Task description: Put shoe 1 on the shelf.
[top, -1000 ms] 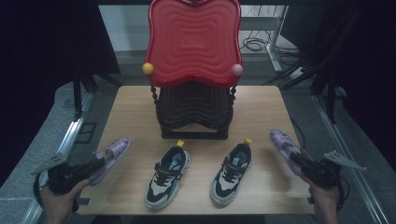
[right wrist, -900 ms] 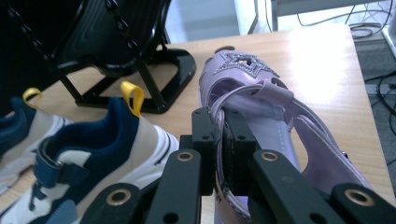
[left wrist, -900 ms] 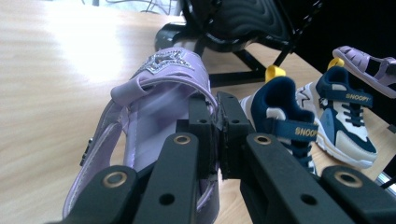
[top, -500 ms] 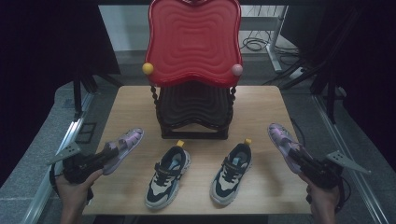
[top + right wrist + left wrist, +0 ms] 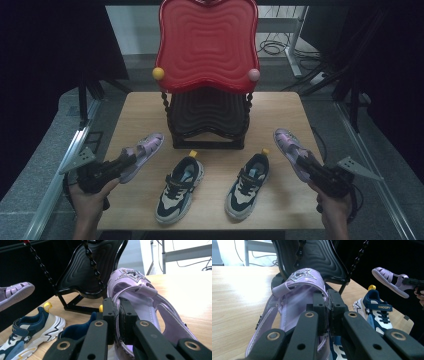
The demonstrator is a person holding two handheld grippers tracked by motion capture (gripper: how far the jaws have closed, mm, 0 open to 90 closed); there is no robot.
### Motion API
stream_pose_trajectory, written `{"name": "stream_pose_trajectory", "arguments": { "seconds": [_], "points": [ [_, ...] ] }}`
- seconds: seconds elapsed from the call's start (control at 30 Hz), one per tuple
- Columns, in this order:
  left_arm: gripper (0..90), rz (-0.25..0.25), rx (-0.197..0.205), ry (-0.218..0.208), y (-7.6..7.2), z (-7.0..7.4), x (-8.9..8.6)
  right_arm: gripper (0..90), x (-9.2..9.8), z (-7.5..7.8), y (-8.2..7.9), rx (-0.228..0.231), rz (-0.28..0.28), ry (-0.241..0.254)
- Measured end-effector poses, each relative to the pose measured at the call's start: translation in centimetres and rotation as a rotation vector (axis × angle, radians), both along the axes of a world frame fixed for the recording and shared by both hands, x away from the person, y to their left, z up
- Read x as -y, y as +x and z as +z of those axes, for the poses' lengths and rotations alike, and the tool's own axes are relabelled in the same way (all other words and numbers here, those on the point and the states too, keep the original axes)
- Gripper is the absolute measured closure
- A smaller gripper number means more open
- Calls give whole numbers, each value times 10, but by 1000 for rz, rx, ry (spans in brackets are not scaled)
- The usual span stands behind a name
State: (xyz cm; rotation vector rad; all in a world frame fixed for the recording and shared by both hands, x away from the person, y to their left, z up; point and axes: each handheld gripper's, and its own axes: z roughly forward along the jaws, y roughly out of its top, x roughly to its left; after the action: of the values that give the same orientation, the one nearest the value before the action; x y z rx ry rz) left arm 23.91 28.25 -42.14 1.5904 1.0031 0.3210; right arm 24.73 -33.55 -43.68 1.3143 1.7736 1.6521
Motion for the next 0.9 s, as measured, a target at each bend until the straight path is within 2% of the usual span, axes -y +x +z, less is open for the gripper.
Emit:
{"name": "stream_pose_trajectory", "arguments": {
  "seconds": [0.27,0.43,0.67,0.9],
  "points": [
    [862,-9,4,-1,3,1,8,852,-11,6,2,19,26,5],
    [862,-16,13,7,6,6,11,852,-16,10,3,33,37,11],
    [862,-21,22,-3,9,8,18,851,-22,12,5,39,51,22],
    [862,-33,24,5,11,8,26,850,-30,13,5,41,71,26]
  ]
}}
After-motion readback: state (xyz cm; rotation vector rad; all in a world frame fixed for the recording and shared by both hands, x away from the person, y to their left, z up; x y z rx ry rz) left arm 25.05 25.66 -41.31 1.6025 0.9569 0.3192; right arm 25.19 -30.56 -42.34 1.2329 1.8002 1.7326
